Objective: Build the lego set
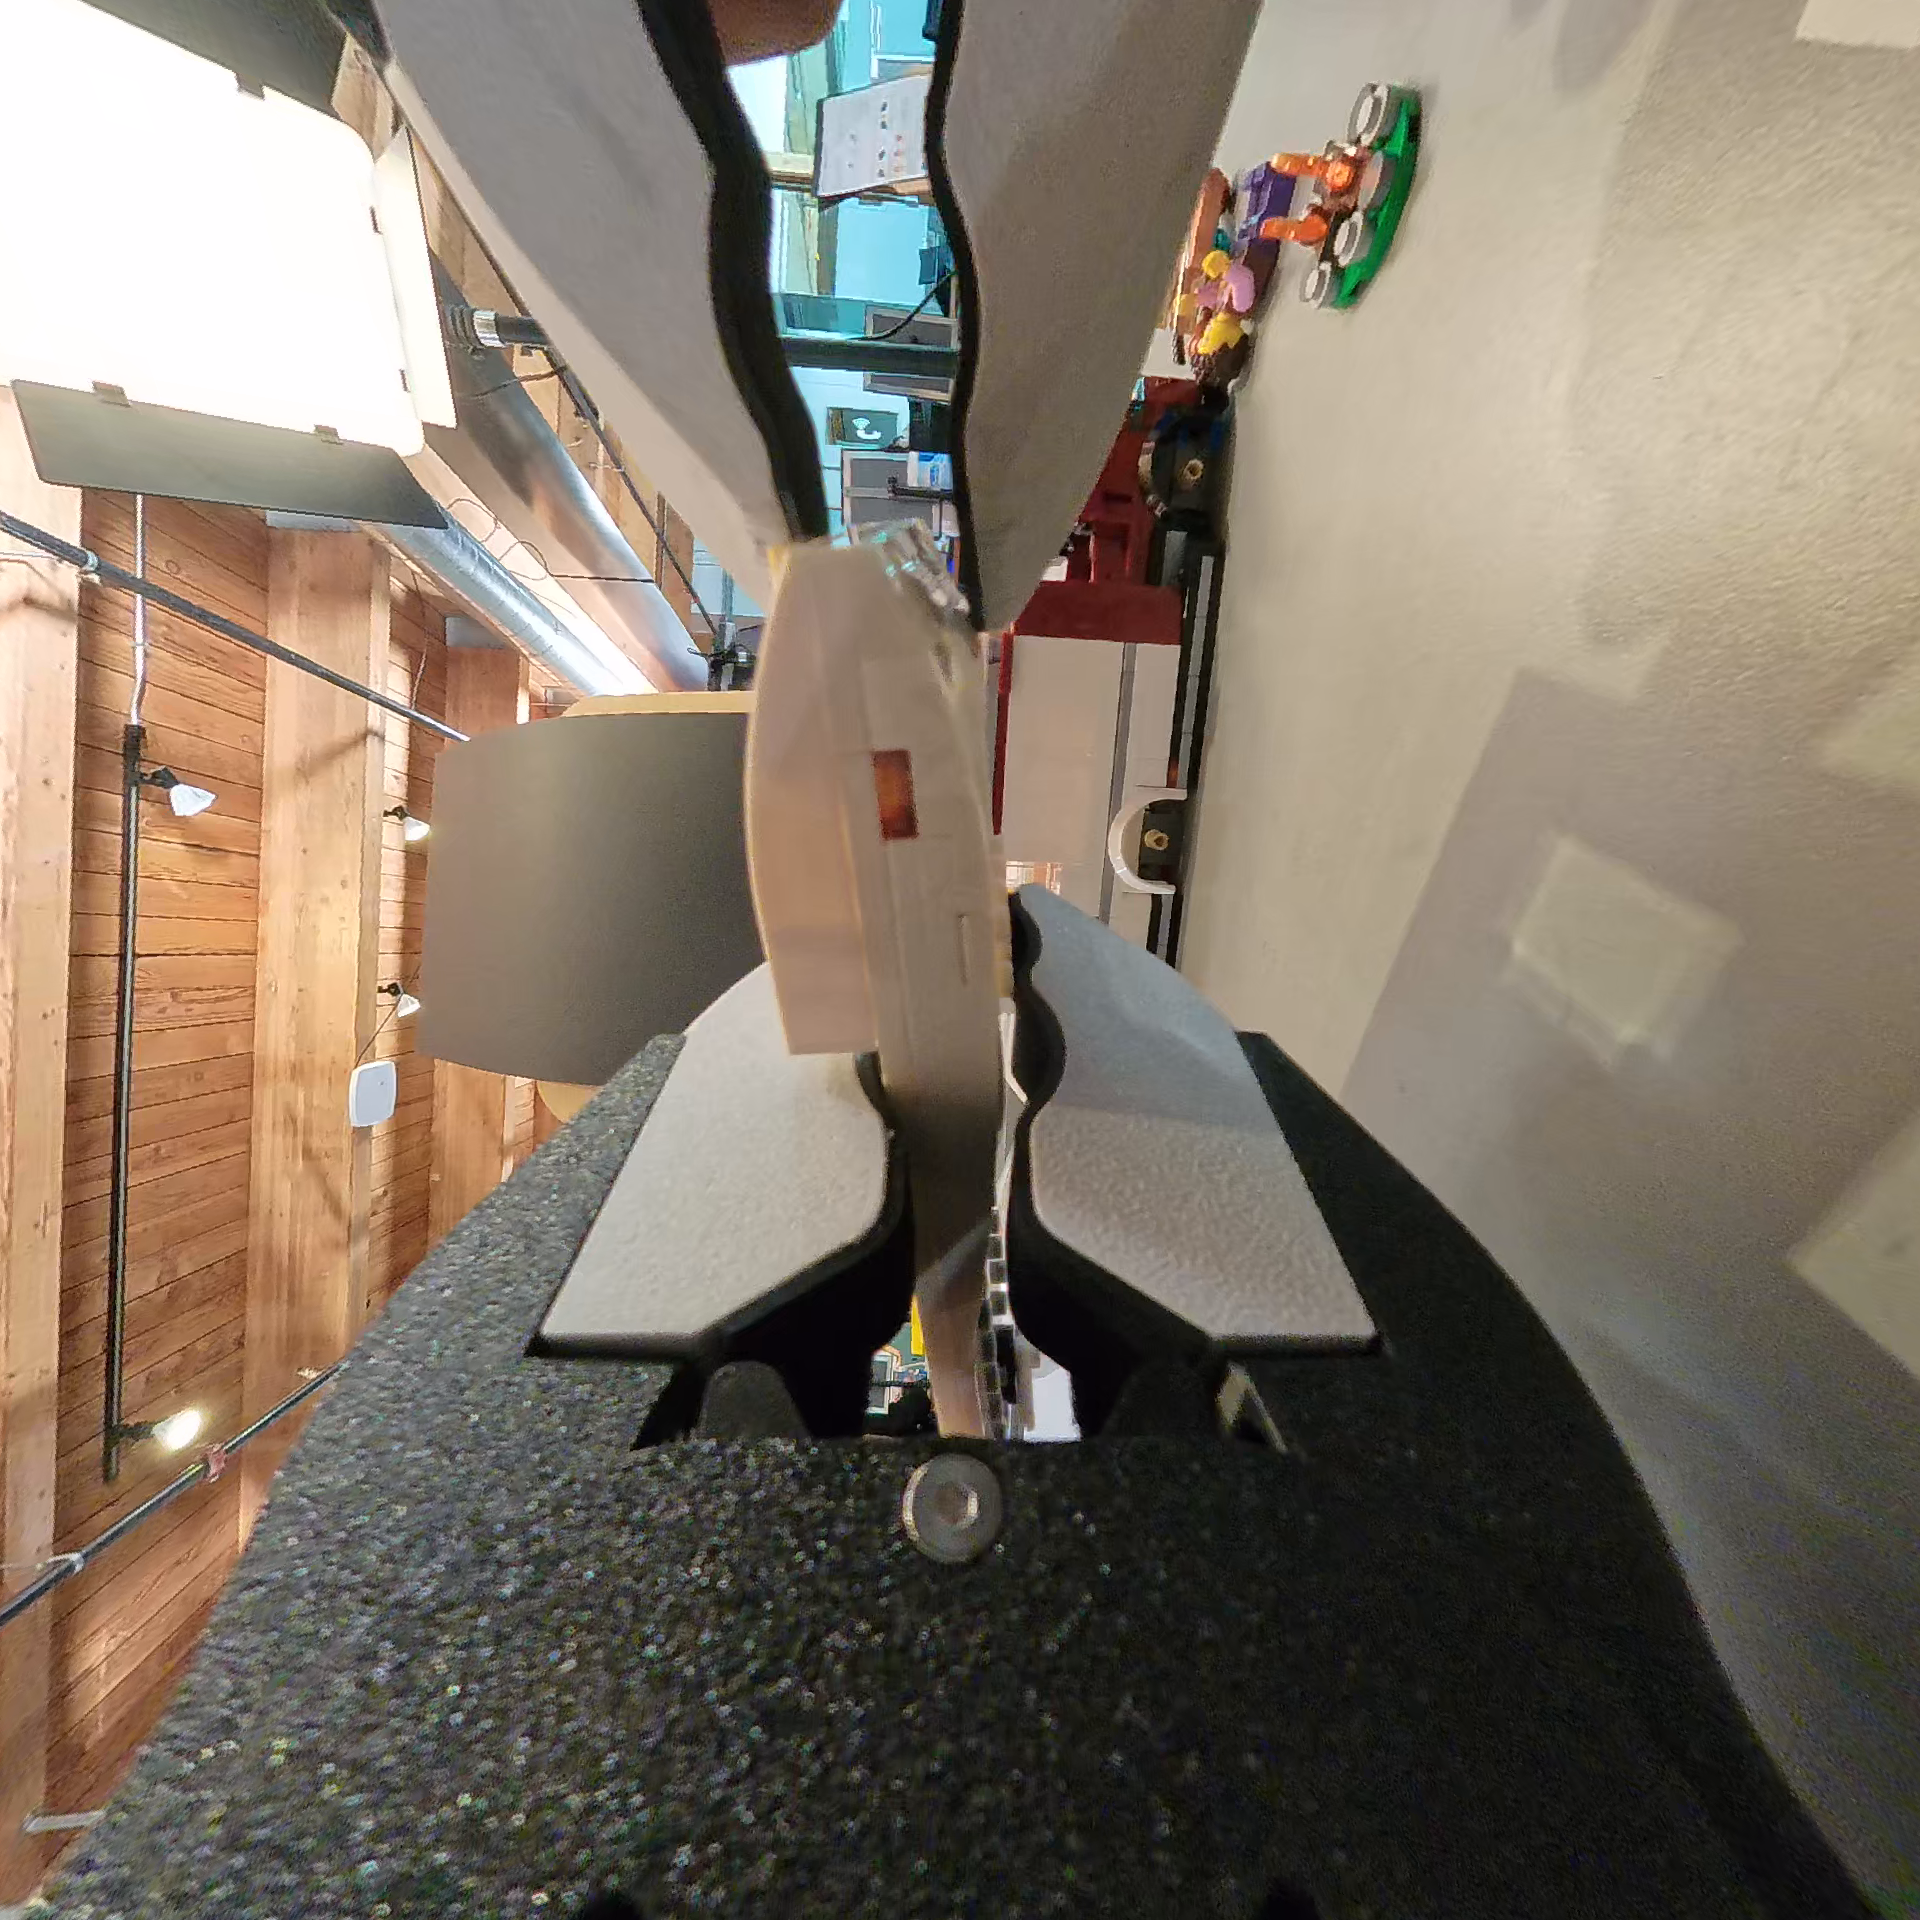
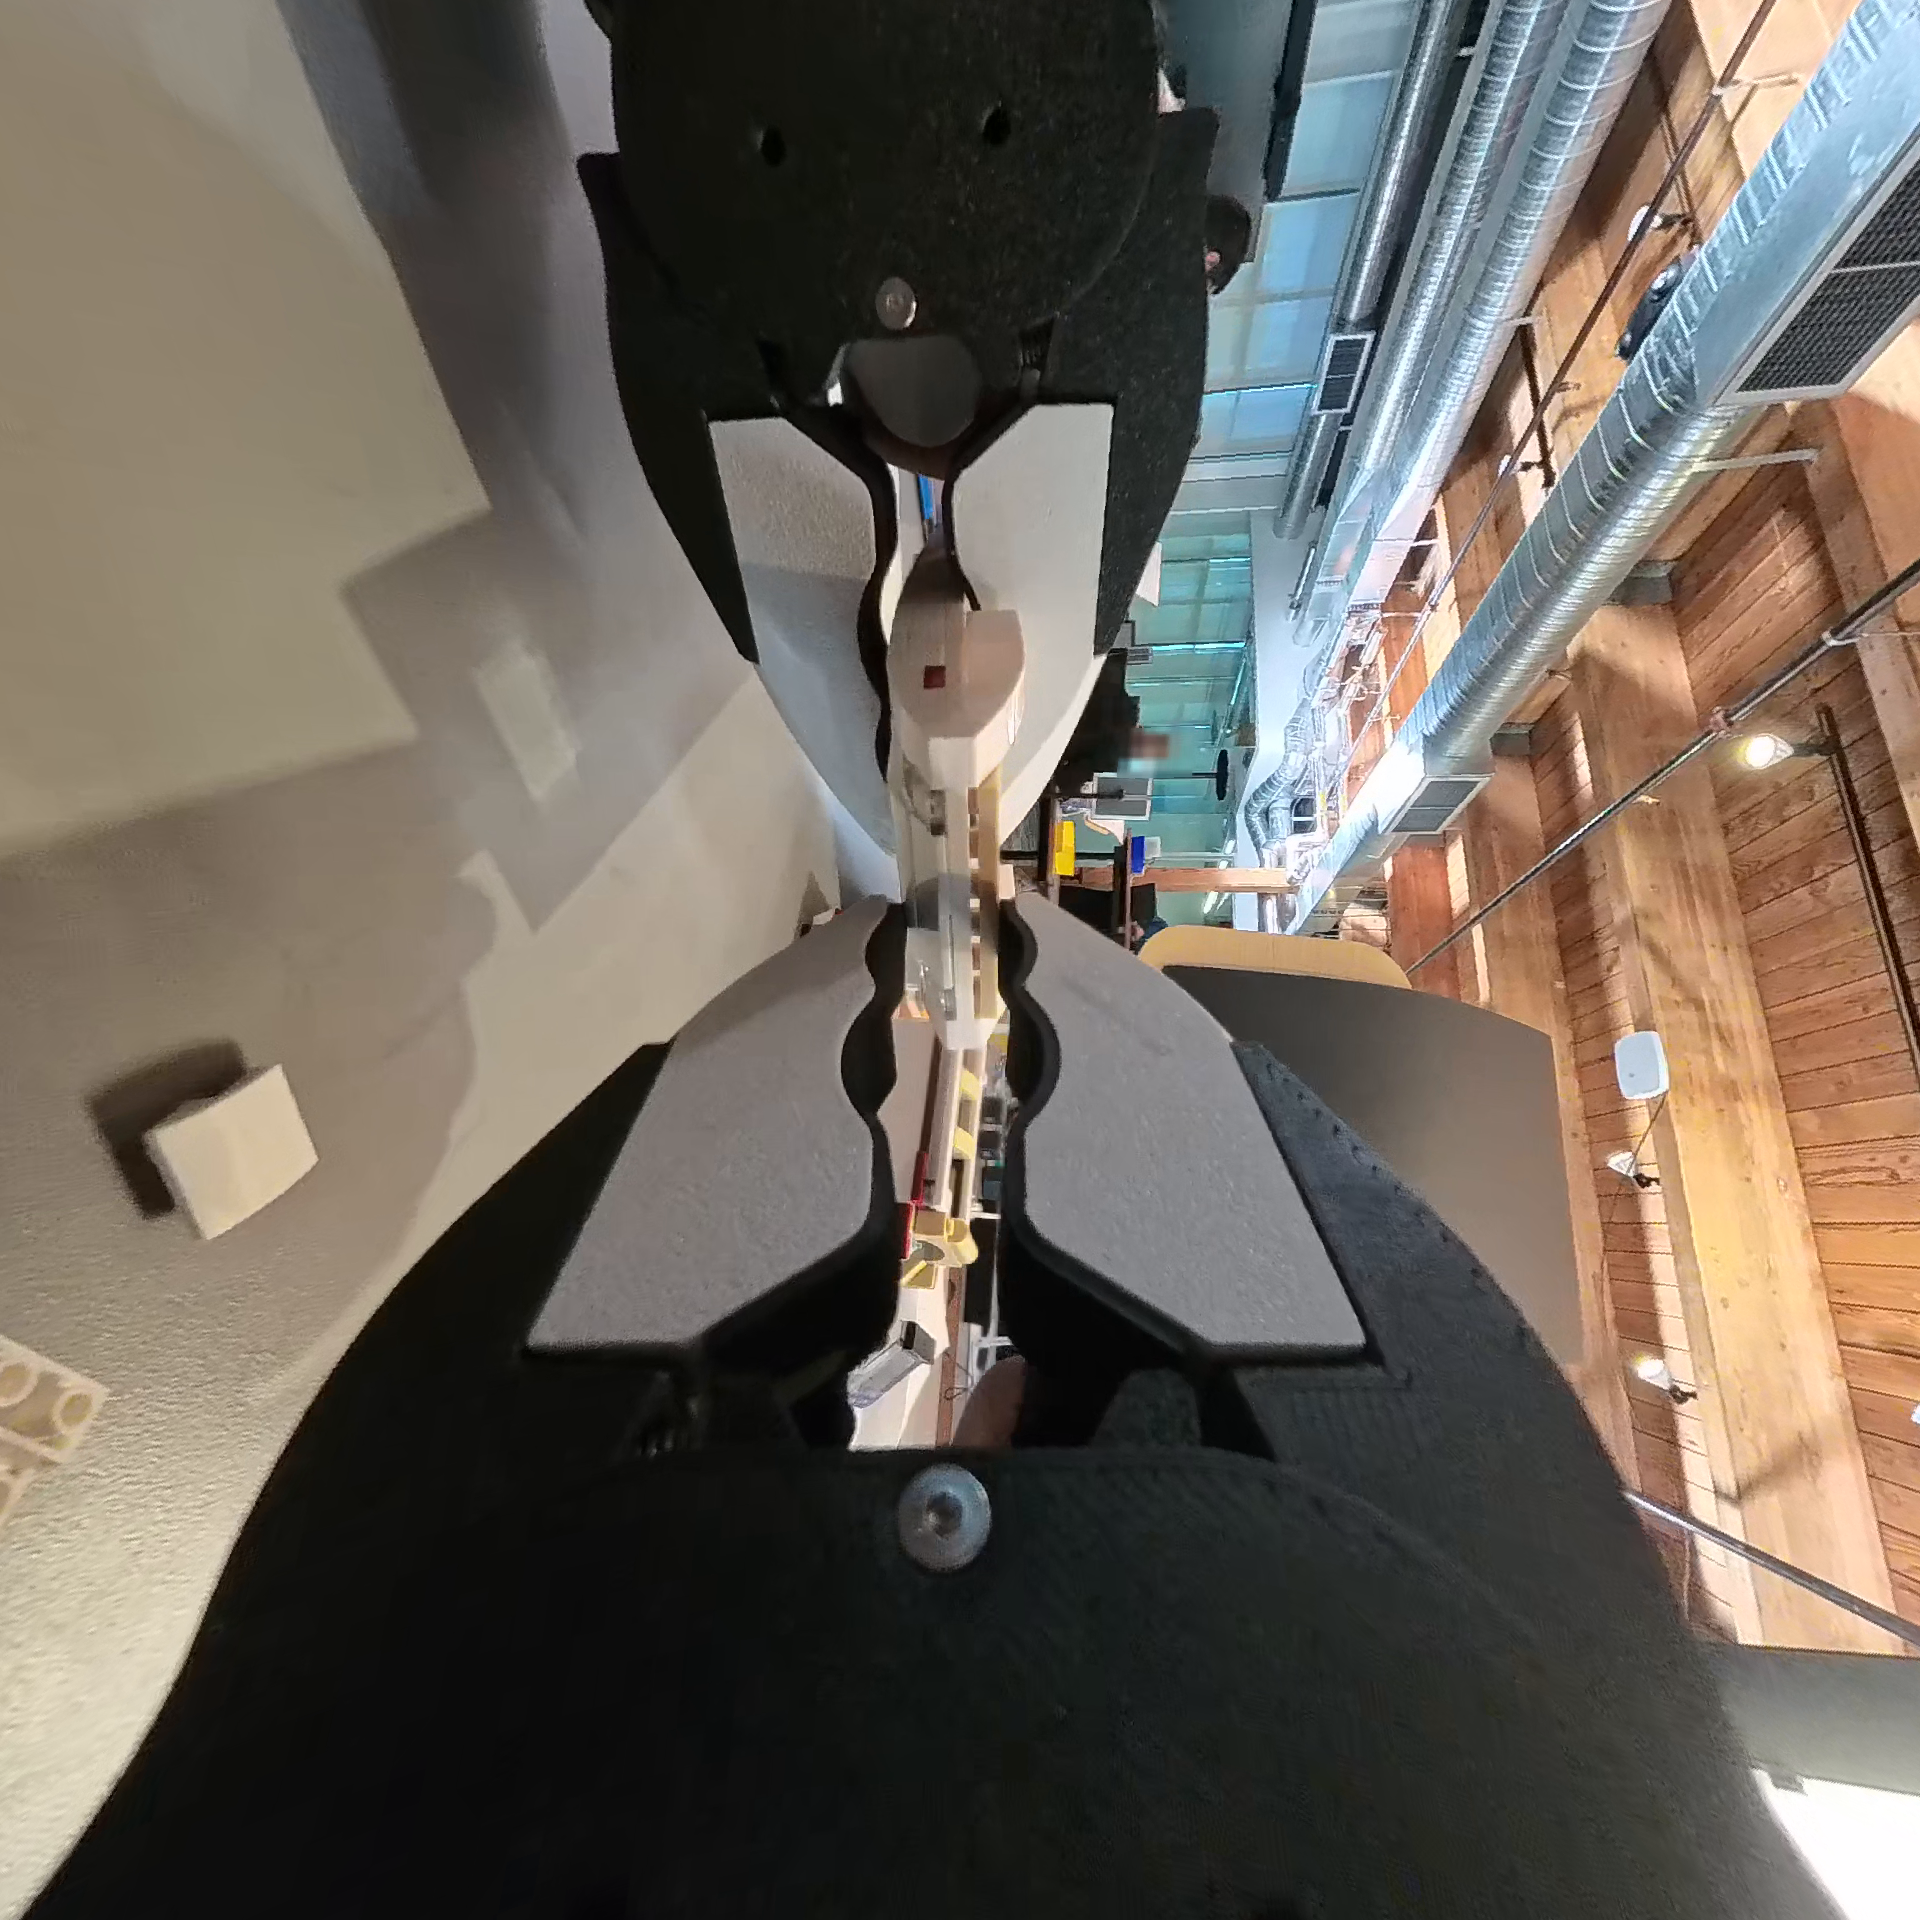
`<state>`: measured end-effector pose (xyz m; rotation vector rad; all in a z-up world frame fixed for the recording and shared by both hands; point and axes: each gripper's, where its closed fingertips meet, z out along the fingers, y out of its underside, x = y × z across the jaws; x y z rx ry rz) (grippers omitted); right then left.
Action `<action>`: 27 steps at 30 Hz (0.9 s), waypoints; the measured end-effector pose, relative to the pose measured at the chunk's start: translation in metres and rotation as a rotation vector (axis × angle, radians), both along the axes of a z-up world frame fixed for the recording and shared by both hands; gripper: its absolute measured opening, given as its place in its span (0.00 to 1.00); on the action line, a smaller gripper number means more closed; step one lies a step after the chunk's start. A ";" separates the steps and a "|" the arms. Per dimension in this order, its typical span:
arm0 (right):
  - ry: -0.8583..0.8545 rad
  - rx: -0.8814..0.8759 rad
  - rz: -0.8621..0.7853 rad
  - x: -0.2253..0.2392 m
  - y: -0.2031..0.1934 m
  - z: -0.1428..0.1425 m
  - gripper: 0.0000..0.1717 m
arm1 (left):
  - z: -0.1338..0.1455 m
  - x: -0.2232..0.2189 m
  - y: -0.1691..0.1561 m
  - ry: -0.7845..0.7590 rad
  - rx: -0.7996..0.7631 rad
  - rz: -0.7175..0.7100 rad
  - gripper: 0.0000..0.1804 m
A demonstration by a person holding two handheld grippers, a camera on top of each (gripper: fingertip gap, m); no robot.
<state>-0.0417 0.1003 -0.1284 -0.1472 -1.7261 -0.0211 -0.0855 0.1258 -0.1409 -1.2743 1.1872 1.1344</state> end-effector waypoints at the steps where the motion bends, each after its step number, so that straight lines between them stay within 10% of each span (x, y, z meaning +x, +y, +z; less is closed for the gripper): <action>1: -0.009 -0.001 -0.001 0.000 0.000 -0.001 0.10 | 0.000 0.000 0.000 0.004 -0.002 0.002 0.08; 27: -0.074 -0.038 0.003 0.000 -0.002 -0.008 0.16 | -0.007 -0.001 0.002 -0.007 -0.032 -0.004 0.08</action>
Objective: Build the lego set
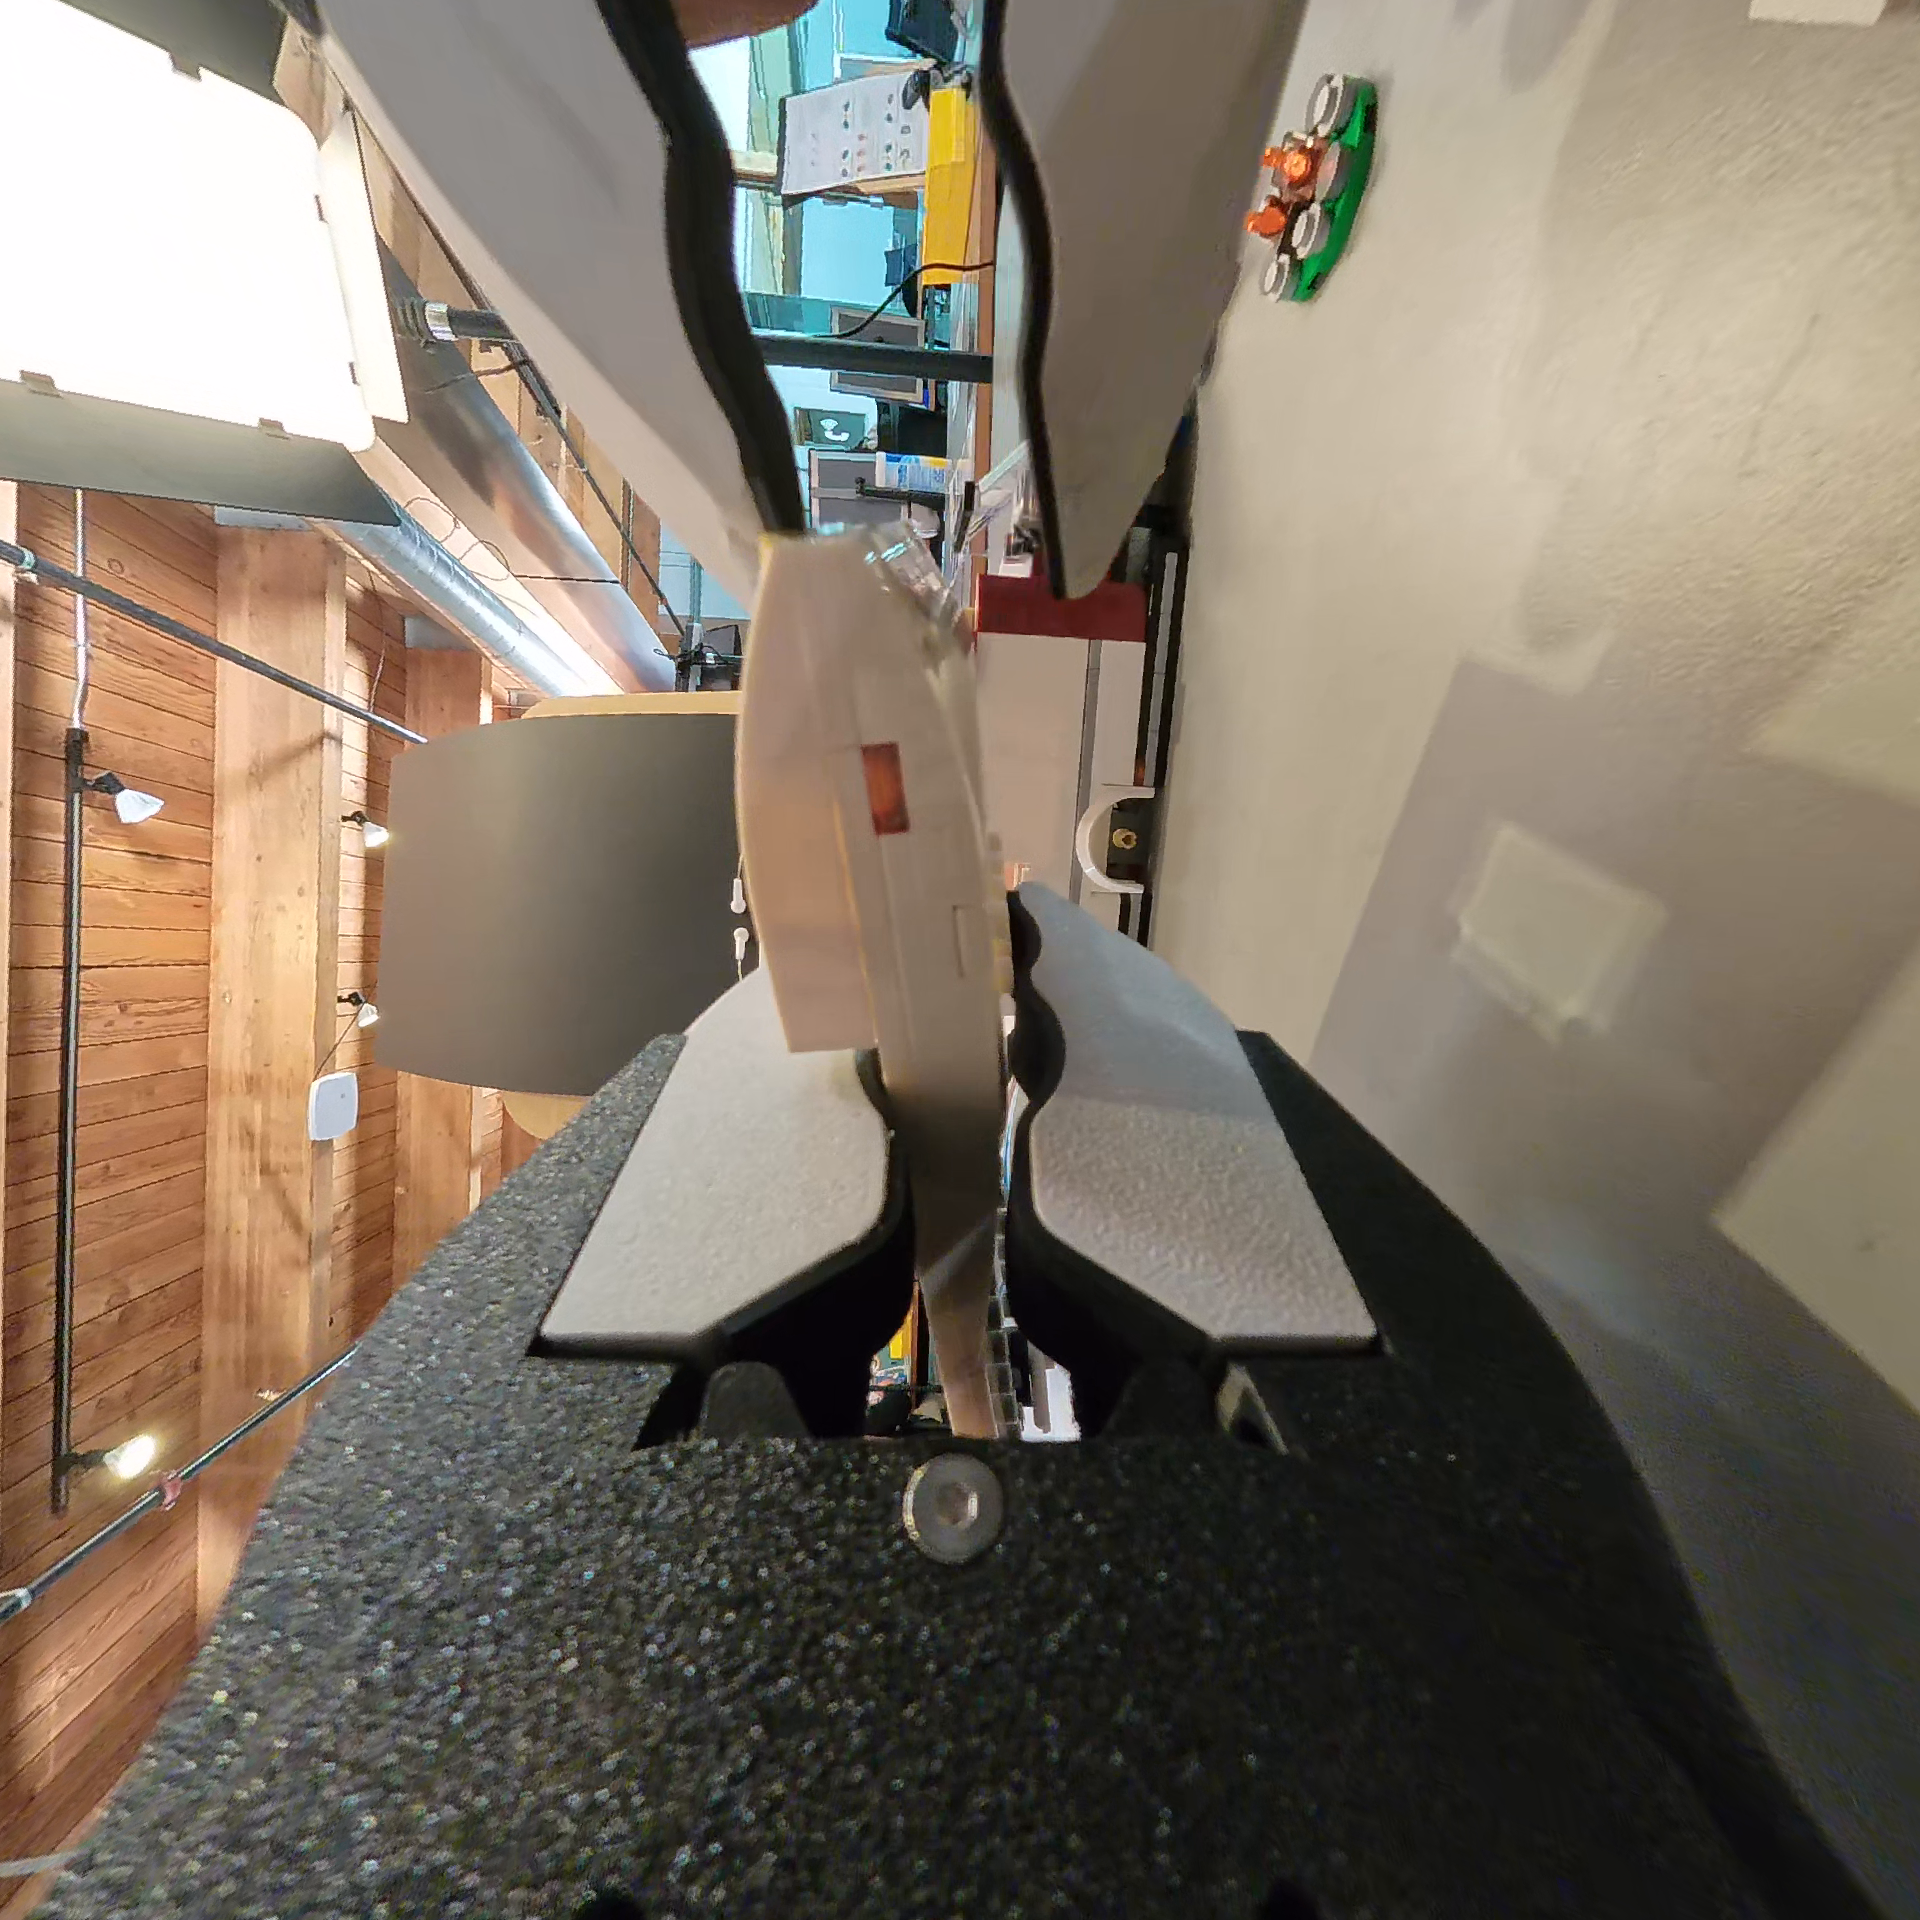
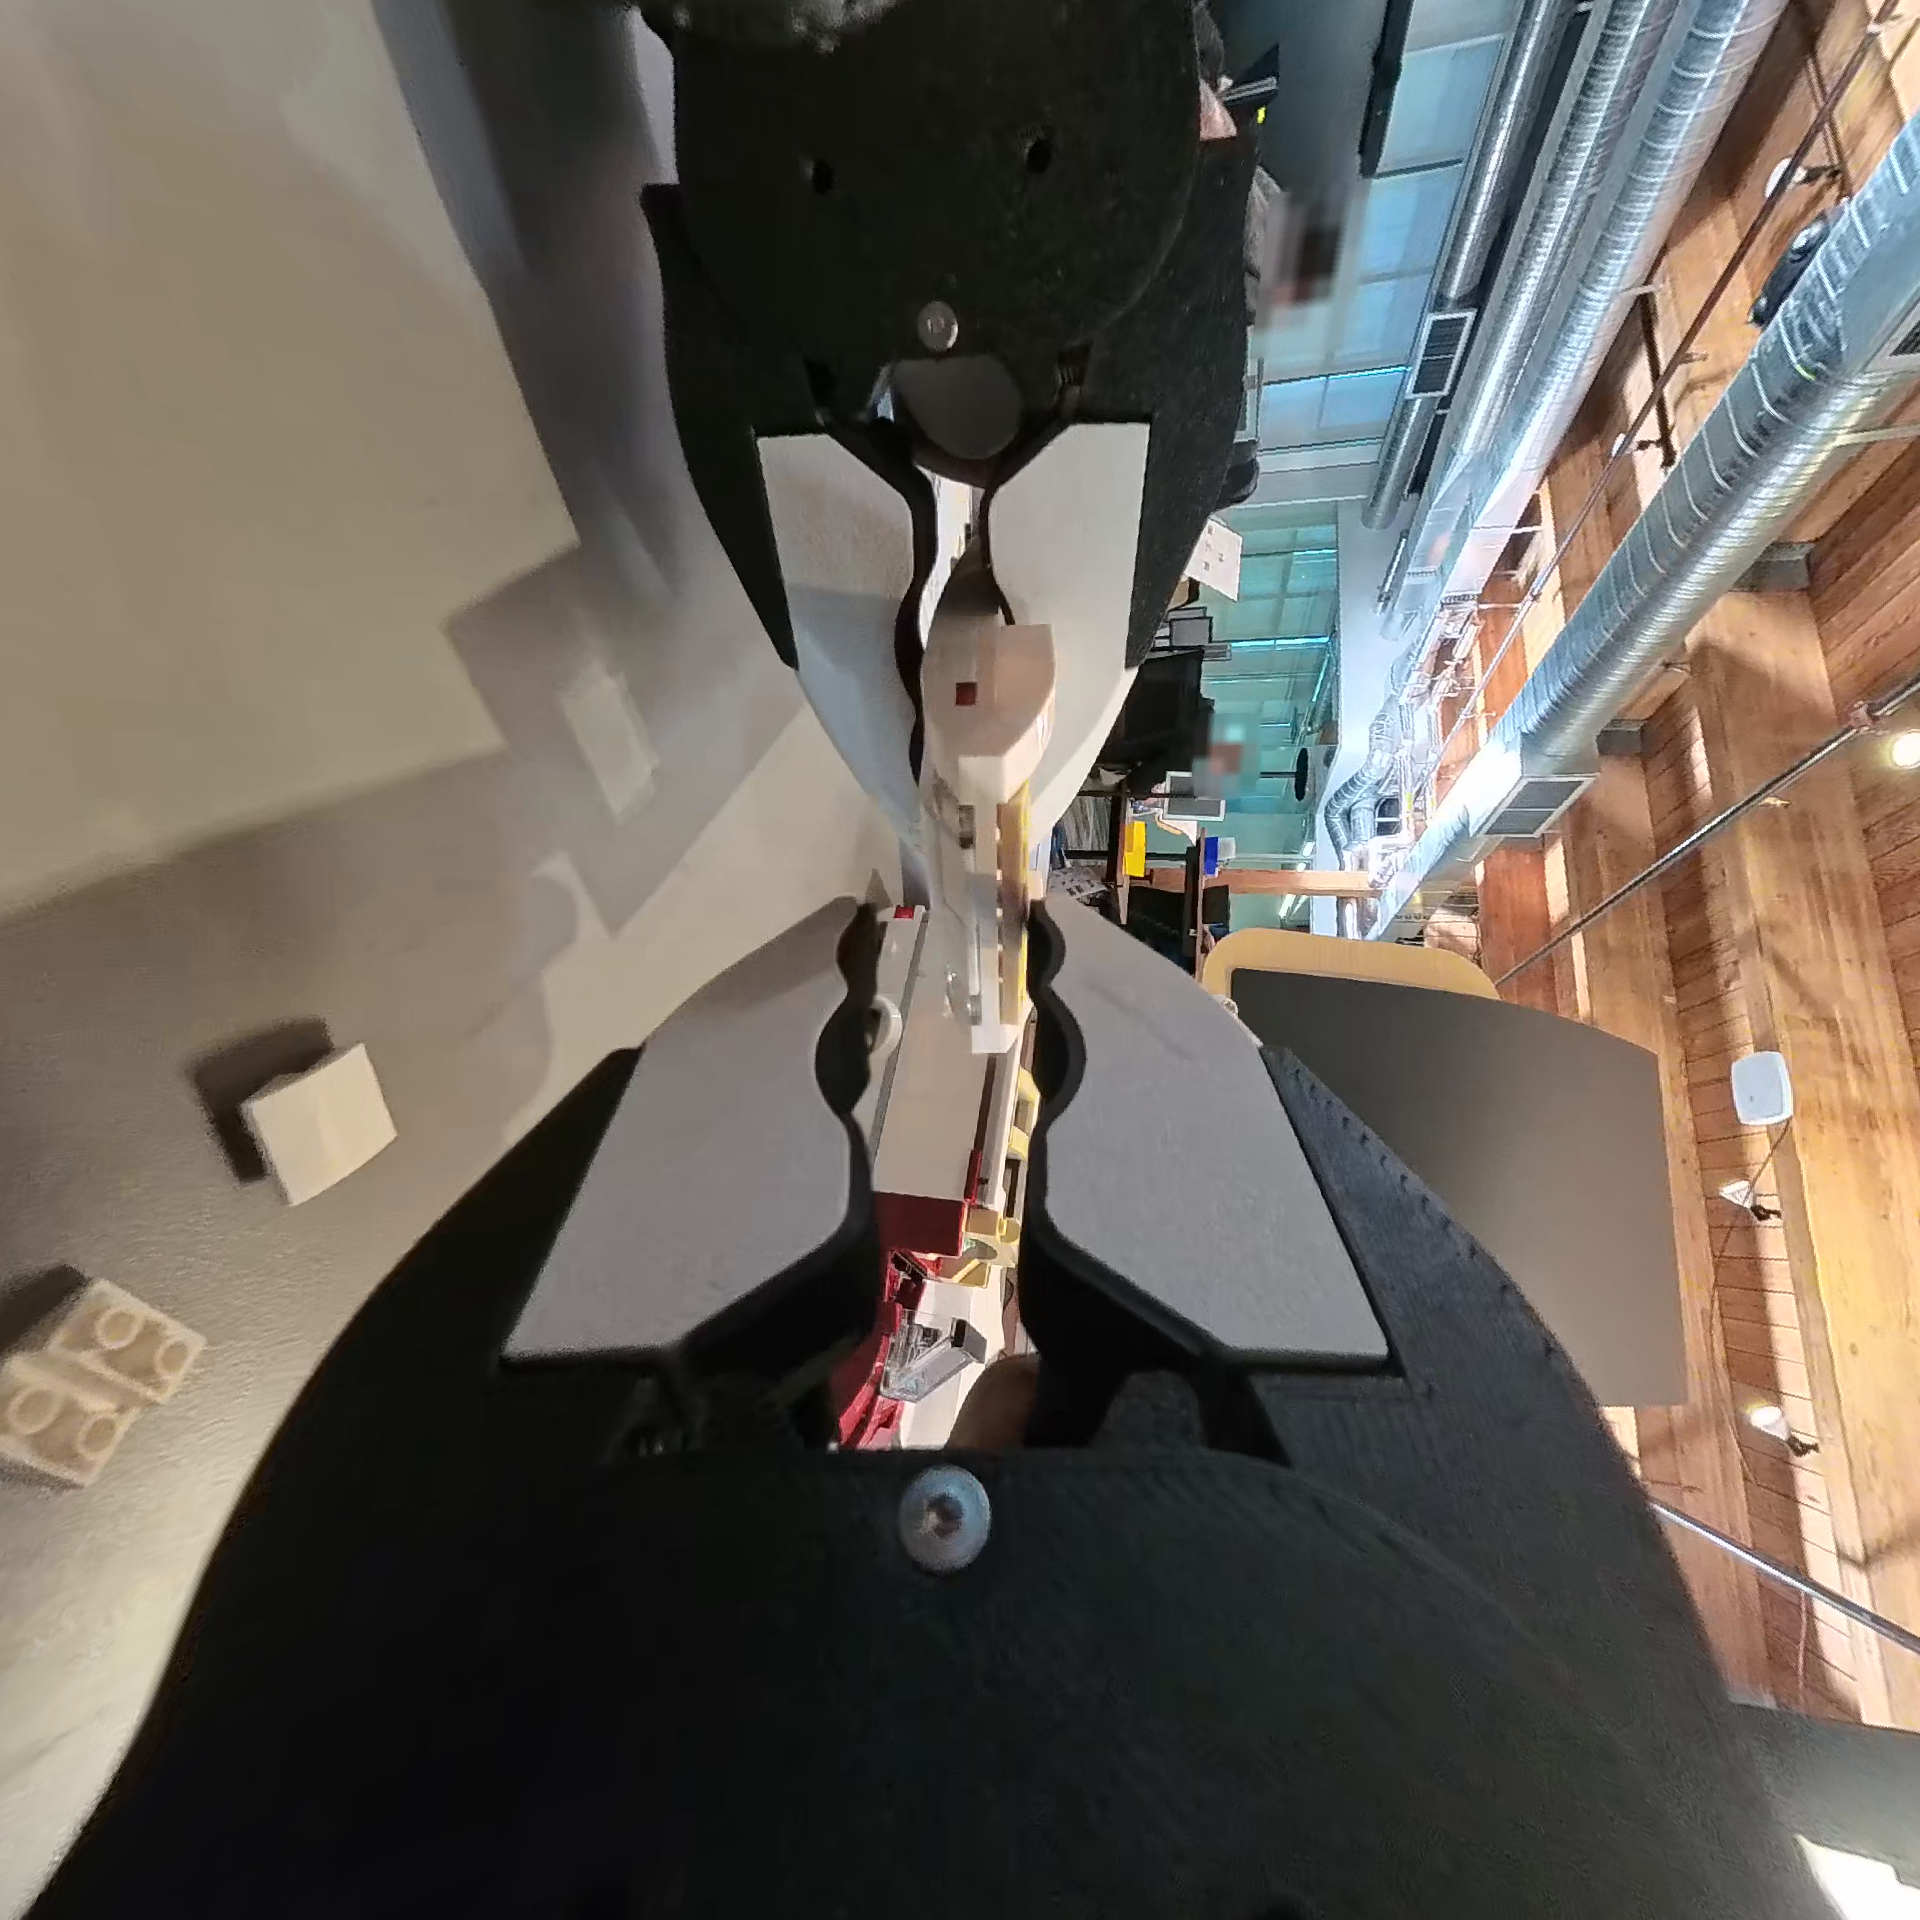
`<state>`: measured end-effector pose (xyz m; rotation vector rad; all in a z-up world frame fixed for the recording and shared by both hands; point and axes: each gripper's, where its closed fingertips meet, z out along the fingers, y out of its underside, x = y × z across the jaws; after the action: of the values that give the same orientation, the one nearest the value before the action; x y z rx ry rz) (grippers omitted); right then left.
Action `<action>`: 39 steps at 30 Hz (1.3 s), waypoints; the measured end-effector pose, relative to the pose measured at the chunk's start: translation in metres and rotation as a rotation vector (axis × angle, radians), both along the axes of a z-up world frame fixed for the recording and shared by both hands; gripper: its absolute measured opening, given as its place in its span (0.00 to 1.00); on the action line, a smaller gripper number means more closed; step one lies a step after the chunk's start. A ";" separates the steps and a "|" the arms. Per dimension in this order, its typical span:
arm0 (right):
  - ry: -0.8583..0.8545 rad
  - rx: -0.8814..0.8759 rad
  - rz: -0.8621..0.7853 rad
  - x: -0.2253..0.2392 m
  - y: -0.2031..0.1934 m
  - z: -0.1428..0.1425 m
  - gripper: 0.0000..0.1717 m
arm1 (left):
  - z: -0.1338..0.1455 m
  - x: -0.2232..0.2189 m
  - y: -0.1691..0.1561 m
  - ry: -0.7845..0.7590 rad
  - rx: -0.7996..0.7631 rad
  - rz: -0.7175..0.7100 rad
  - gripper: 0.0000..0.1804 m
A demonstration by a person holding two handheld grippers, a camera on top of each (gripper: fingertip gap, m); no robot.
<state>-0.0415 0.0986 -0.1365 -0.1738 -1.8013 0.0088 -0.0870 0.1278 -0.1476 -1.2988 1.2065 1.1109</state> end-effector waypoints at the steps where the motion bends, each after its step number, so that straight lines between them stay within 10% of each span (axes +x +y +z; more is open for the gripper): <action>1: -0.002 -0.003 0.005 0.000 -0.001 0.000 0.17 | 0.000 0.000 0.000 0.000 -0.001 0.001 0.08; 39: -0.007 0.020 0.076 0.003 -0.015 0.002 0.07 | 0.000 0.001 -0.001 0.019 -0.008 0.009 0.09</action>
<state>-0.0383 0.0837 -0.1343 -0.0911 -1.8135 0.0436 -0.0857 0.1270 -0.1475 -1.3032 1.2214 1.1285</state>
